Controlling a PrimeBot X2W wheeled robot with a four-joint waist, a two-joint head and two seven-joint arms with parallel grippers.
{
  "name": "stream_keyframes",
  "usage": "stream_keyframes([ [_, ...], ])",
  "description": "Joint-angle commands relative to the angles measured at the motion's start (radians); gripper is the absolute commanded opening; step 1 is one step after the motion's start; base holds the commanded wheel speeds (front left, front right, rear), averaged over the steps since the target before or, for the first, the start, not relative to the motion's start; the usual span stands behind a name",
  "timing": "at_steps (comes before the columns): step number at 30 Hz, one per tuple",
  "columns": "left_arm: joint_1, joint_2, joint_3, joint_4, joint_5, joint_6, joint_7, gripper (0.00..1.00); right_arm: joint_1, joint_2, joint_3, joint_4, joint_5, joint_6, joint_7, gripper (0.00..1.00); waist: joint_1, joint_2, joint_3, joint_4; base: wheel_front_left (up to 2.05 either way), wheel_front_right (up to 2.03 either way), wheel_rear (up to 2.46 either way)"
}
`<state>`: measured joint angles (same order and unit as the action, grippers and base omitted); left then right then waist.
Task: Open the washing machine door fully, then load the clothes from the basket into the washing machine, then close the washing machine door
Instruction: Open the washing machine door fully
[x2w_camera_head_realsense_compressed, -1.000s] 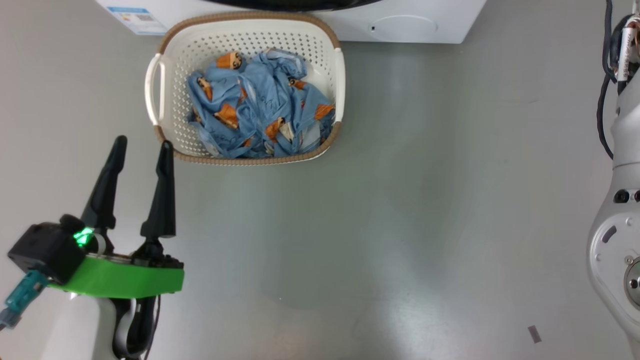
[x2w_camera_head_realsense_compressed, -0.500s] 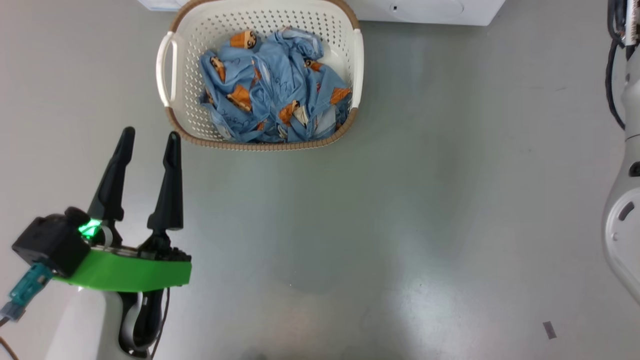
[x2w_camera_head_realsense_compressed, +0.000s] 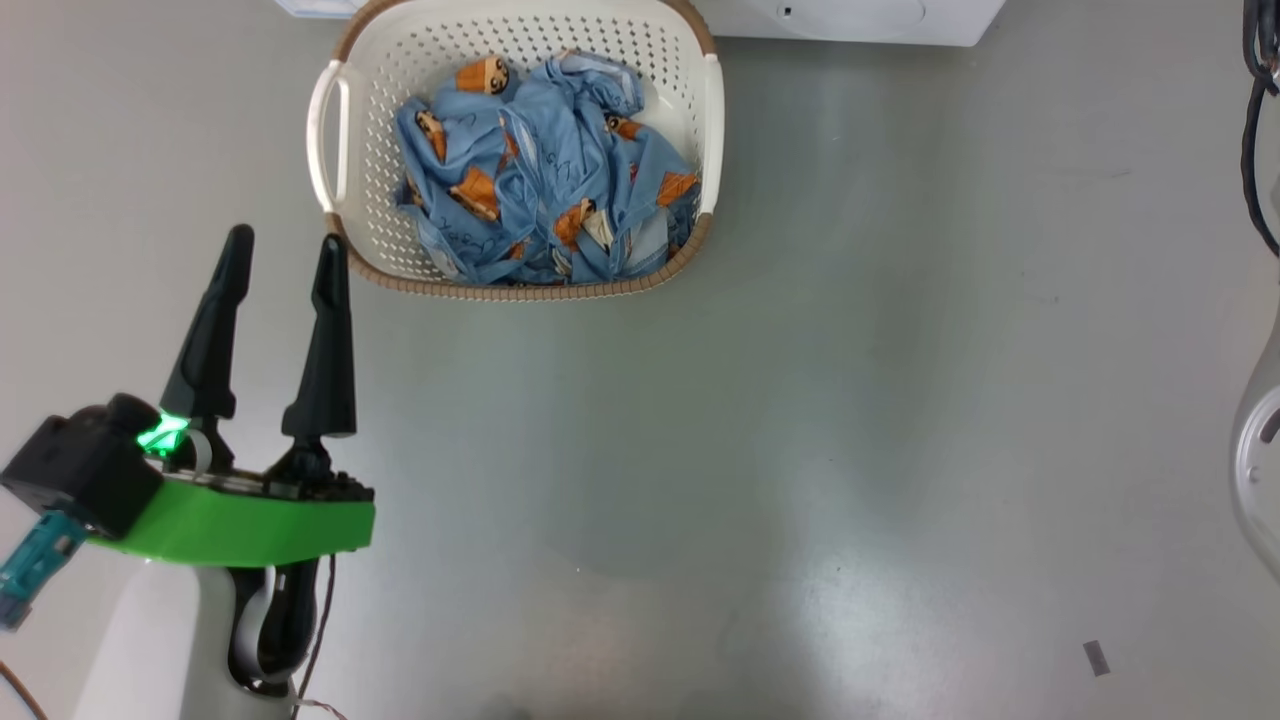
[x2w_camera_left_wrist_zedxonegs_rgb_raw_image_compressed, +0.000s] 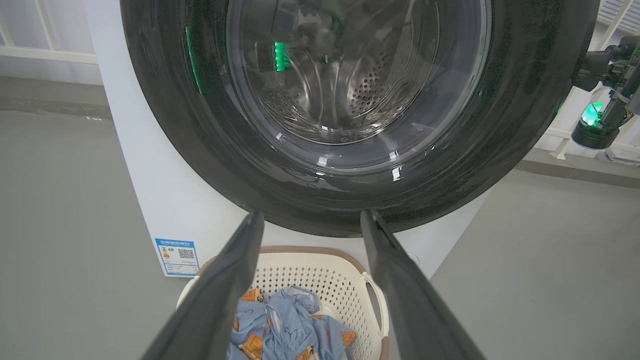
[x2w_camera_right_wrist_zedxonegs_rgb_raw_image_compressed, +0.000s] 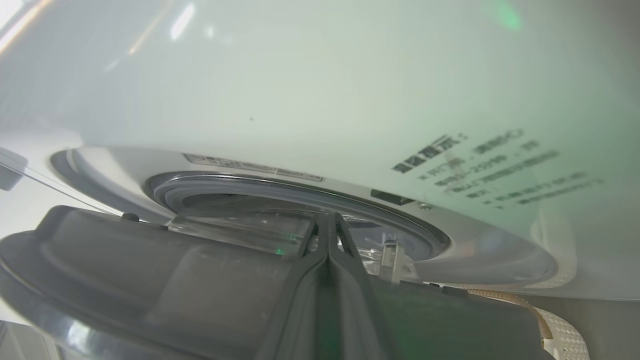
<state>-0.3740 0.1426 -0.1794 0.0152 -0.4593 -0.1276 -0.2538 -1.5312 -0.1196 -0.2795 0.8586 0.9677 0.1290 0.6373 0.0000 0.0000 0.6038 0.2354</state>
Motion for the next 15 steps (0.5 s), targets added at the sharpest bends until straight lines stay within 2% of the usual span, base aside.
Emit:
stream_keyframes([
  [1, -0.005, 0.03, 0.04, -0.028, 0.007, -0.003, -0.008, 1.0, 0.013, 0.069, 0.032, -0.029, 0.019, 0.002, 0.041, 0.0, 0.0, 0.0, -0.004, -0.003, 0.0, 0.0, 0.0],
  [15, 0.016, 0.026, 0.057, -0.041, 0.02, -0.003, -0.008, 1.0, 0.186, 0.069, 0.131, -0.16, 0.144, 0.002, 0.261, 0.0, 0.0, 0.0, -0.075, -0.021, 0.0, 0.0, 0.0],
])
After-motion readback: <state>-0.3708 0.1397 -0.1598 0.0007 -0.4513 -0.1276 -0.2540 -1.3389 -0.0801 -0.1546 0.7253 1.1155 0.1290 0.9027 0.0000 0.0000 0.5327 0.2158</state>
